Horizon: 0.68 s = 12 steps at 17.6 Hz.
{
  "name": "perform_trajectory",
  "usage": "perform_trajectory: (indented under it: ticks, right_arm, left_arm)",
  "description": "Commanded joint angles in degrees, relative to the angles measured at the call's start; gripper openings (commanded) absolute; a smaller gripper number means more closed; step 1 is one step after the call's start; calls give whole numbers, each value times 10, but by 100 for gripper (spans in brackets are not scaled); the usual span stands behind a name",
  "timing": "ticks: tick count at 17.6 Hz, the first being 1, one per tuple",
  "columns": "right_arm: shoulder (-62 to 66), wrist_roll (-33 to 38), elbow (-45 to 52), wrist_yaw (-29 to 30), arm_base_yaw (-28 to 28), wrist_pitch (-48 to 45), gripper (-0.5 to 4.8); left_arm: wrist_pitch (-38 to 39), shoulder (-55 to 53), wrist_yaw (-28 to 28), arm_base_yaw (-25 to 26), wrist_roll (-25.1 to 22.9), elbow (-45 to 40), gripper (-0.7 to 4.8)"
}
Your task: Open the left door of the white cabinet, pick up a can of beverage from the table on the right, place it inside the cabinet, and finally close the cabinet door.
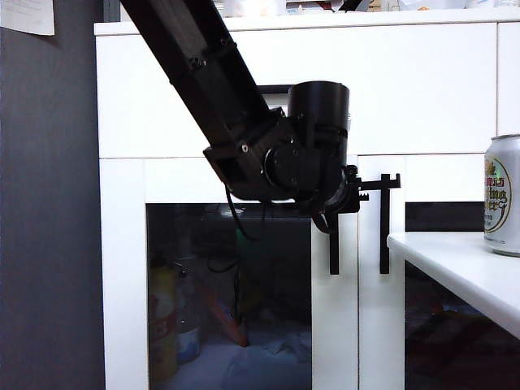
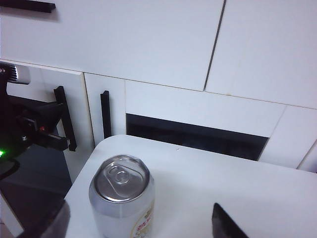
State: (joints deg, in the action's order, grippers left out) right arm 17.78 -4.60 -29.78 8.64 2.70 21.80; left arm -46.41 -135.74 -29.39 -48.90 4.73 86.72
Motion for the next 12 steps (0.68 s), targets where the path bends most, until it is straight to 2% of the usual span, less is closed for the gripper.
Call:
perform_trajectory:
  ticks: [1, 3, 5, 12]
  right_arm:
    - [-1, 1, -2, 0, -1, -20, 368]
    - [-2, 1, -2, 3, -1, -24, 368]
    - [-2, 1, -2, 3, -1, -23, 368]
    - [-8, 1, -2, 4, -1, -24, 368]
  left_arm:
    - [6, 29, 45, -32, 2, 2, -5]
    - [14, 29, 42, -36, 2, 0, -5]
    - [19, 32, 36, -42, 32, -12, -5]
    - [13, 105, 30, -53, 43, -128, -5]
